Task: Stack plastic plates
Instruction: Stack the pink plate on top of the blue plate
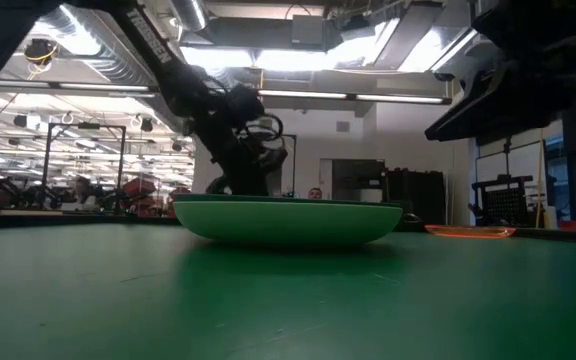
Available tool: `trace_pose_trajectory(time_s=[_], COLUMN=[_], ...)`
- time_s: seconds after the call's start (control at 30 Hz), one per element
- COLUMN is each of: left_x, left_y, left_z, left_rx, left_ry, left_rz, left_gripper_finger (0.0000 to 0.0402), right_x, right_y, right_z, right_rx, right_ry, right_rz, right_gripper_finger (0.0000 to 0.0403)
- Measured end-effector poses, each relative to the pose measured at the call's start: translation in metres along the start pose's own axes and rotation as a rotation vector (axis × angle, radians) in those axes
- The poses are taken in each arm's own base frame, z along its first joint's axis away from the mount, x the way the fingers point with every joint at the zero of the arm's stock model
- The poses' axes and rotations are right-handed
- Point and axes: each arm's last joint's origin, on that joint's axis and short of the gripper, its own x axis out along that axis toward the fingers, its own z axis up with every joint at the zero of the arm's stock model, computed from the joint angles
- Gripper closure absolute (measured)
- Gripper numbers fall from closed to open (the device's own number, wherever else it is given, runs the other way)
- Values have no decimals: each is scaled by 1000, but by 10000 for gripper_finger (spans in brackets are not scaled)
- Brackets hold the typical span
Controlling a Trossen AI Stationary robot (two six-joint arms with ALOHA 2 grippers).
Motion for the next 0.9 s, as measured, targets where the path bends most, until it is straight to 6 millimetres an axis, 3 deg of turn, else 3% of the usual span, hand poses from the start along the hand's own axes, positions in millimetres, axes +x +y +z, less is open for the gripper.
trace_pose_trajectory(time_s=[0.27,0.5,0.67,0.9], left_x=[-50,-98,-120,-126], left_y=[-26,-54,-74,-92], left_z=[23,29,14,-19], left_rx=[47,102,239,345], left_ry=[-129,-203,-143,64], left_rz=[-50,-129,-179,-228], left_gripper_finger=[400,400,400,400], right_x=[0,0,0,0], right_y=[0,1,1,1], right_z=[-1,-2,-1,-1], right_rx=[17,17,18,19], right_ry=[11,15,17,15], right_rz=[-1,18,25,25], right_gripper_finger=[263,263,263,263])
